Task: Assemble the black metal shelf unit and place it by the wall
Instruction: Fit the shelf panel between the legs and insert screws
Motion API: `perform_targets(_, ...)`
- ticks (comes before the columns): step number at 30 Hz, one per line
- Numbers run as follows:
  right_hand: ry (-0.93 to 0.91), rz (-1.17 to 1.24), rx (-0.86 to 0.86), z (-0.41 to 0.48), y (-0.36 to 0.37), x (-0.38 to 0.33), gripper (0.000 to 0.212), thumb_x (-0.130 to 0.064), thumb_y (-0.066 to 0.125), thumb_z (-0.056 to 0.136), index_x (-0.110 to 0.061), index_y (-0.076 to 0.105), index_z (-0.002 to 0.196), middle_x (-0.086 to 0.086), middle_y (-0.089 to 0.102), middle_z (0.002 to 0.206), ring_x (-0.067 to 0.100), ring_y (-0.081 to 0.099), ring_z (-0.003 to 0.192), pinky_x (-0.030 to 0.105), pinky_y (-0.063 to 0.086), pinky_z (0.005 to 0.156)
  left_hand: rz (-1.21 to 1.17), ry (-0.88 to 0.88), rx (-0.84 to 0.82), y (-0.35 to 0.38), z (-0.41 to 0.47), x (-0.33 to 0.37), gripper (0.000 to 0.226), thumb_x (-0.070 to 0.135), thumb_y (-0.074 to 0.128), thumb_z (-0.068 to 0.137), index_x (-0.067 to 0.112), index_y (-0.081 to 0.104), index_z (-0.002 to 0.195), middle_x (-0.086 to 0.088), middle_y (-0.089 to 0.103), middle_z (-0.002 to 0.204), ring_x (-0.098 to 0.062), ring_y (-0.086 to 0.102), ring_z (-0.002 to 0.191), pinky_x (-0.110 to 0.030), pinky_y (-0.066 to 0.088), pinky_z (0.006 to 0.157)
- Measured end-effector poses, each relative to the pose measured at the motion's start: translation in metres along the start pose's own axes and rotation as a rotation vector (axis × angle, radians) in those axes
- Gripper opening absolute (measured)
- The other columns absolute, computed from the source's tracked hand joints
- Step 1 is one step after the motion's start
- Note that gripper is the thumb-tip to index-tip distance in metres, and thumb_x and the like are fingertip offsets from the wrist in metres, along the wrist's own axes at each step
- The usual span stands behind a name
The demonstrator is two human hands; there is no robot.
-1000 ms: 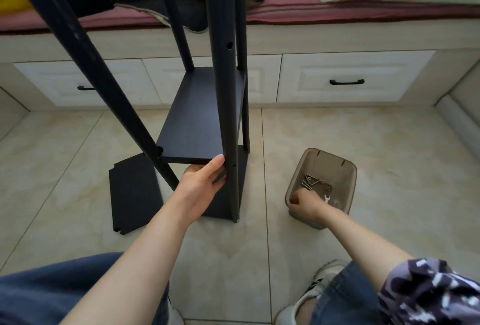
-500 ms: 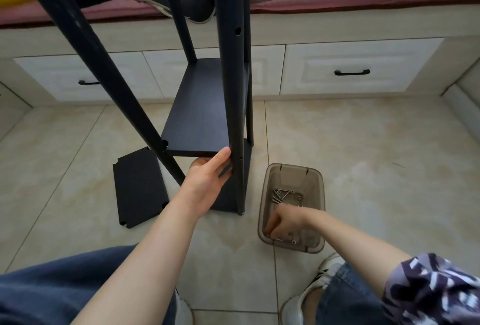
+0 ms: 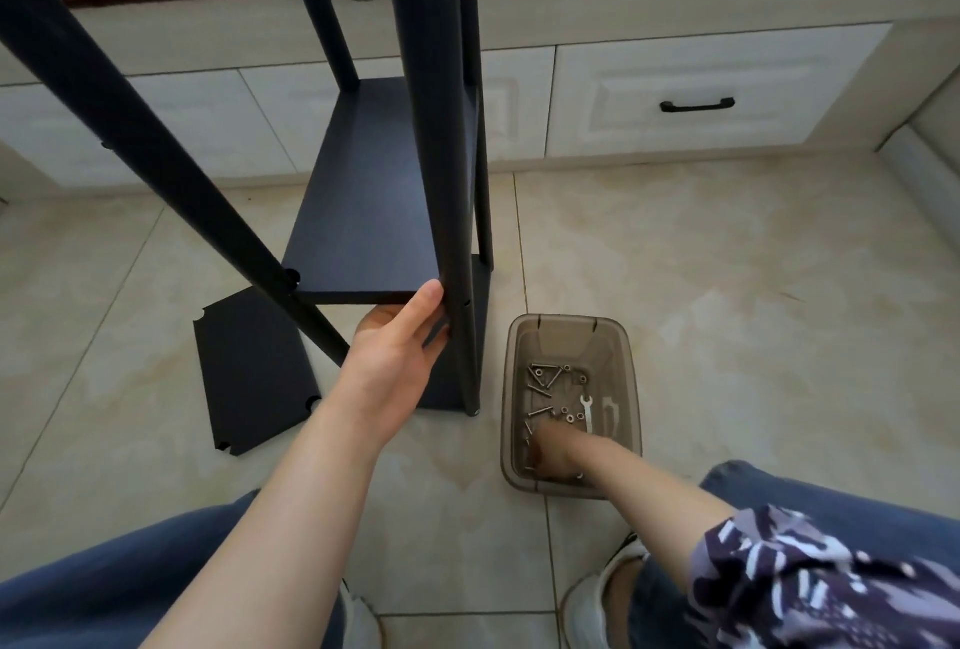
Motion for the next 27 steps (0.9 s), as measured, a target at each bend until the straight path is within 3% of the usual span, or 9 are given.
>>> perform_targets(1, 0.023, 0.011, 0.002, 0.006, 0.005, 0.003, 0.02, -0.016, 0.053, 0.098, -0.001, 0.058, 0.085, 0.023, 0.056, 0.108, 0.026, 0.058, 0.098, 0.027, 0.038, 0.076, -0.003, 0.004, 0.0, 0.0, 0.0, 0.0, 0.062, 0.029, 0.065, 0.084, 0.001, 0.053, 0.138, -0.012, 0.067, 0.119, -0.023, 0.067, 0.117, -0.047, 0.04, 0.116)
perform_targets(4, 0.045, 0.054, 0.04, 0.017, 0.01, 0.009, 0.031, -0.018, 0.055, 0.097, 0.003, 0.059, 0.12, 0.022, 0.061, 0.125, 0.033, 0.06, 0.114, 0.03, 0.046, 0.085, -0.019, 0.012, -0.008, 0.0, 0.0, 0.0, 0.056, 0.029, 0.065, 0.083, 0.003, 0.056, 0.132, -0.011, 0.068, 0.118, -0.023, 0.067, 0.117, -0.048, 0.039, 0.116)
perform_targets(6, 0.049, 0.017, 0.051, 0.02, 0.009, 0.013, 0.036, -0.019, 0.059, 0.095, -0.001, 0.055, 0.127, 0.02, 0.06, 0.129, 0.034, 0.059, 0.117, 0.031, 0.047, 0.09, -0.025, 0.012, -0.008, 0.0, 0.0, -0.001, 0.052, 0.029, 0.065, 0.083, 0.004, 0.057, 0.128, -0.01, 0.068, 0.118, -0.023, 0.067, 0.117, -0.047, 0.039, 0.117)
perform_targets(12, 0.045, -0.122, 0.075, 0.024, 0.014, 0.02, 0.039, -0.014, 0.055, 0.094, -0.011, 0.051, 0.133, 0.012, 0.058, 0.134, 0.03, 0.059, 0.12, 0.039, 0.051, 0.094, -0.032, 0.007, -0.006, 0.0, 0.001, -0.002, 0.046, 0.03, 0.066, 0.082, 0.007, 0.06, 0.122, -0.009, 0.069, 0.116, -0.023, 0.067, 0.118, -0.046, 0.038, 0.117)
perform_targets(18, 0.033, -0.147, 0.046, 0.023, 0.014, 0.02, 0.036, -0.012, 0.05, 0.097, -0.009, 0.052, 0.132, 0.012, 0.056, 0.137, 0.031, 0.057, 0.123, 0.039, 0.049, 0.096, -0.023, -0.005, -0.007, 0.0, 0.002, -0.002, 0.062, 0.031, 0.066, 0.082, 0.003, 0.054, 0.136, -0.01, 0.067, 0.12, -0.023, 0.065, 0.12, -0.046, 0.038, 0.117)
perform_targets(22, 0.038, -0.103, 0.033, 0.025, 0.015, 0.022, 0.034, -0.014, 0.051, 0.097, -0.007, 0.056, 0.129, 0.015, 0.056, 0.137, 0.032, 0.057, 0.123, 0.037, 0.048, 0.097, -0.034, -0.009, -0.009, 0.0, 0.001, -0.003, 0.042, 0.029, 0.065, 0.082, 0.009, 0.062, 0.119, -0.007, 0.07, 0.113, -0.023, 0.066, 0.119, -0.046, 0.038, 0.117)
perform_targets(27, 0.052, -0.041, -0.005, 0.021, 0.014, 0.018, 0.037, -0.021, 0.054, 0.097, -0.002, 0.057, 0.129, 0.018, 0.057, 0.135, 0.032, 0.058, 0.121, 0.033, 0.048, 0.095, -0.042, -0.006, -0.004, 0.0, 0.001, -0.004, 0.042, 0.029, 0.065, 0.083, 0.009, 0.062, 0.12, -0.007, 0.07, 0.112, -0.024, 0.066, 0.12, -0.045, 0.038, 0.117)
Point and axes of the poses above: each hand's wrist, its own z-axis towards the middle knuckle, its own y-axis out of the palm, x = y × z, the point moved 8 cm from there along z, towards the middle knuckle
